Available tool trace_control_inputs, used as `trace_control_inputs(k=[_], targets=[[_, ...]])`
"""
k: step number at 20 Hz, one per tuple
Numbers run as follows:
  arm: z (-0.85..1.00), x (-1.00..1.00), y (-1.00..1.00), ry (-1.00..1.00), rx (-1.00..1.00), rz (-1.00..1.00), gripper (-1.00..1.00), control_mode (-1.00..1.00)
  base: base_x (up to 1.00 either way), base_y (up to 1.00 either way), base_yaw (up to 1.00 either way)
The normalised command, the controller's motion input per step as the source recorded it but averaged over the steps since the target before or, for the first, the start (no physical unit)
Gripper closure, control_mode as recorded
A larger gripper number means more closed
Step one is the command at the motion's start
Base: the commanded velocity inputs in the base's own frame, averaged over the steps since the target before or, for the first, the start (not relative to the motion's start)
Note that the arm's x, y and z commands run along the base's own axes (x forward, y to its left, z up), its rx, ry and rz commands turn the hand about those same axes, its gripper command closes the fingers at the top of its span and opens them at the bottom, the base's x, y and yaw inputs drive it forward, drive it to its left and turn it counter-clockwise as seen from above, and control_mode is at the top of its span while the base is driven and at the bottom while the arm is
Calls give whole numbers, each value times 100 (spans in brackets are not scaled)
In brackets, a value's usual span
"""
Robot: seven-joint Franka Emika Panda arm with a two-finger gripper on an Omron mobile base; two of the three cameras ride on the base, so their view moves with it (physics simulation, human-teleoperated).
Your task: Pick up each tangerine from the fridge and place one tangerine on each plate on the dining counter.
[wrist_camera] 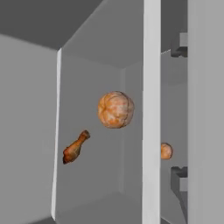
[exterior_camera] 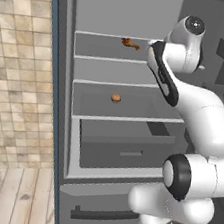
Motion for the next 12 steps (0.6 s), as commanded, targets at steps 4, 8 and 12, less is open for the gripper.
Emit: trace_control_inputs(k=[4, 8, 12], targets=[[4, 31, 0, 21, 0, 0, -100, -100, 0, 0, 0], [-15, 31, 0, 7, 0, 0, -100, -100, 0, 0, 0], [-18, 26, 0, 0, 0, 0, -100, -100, 0, 0, 0]])
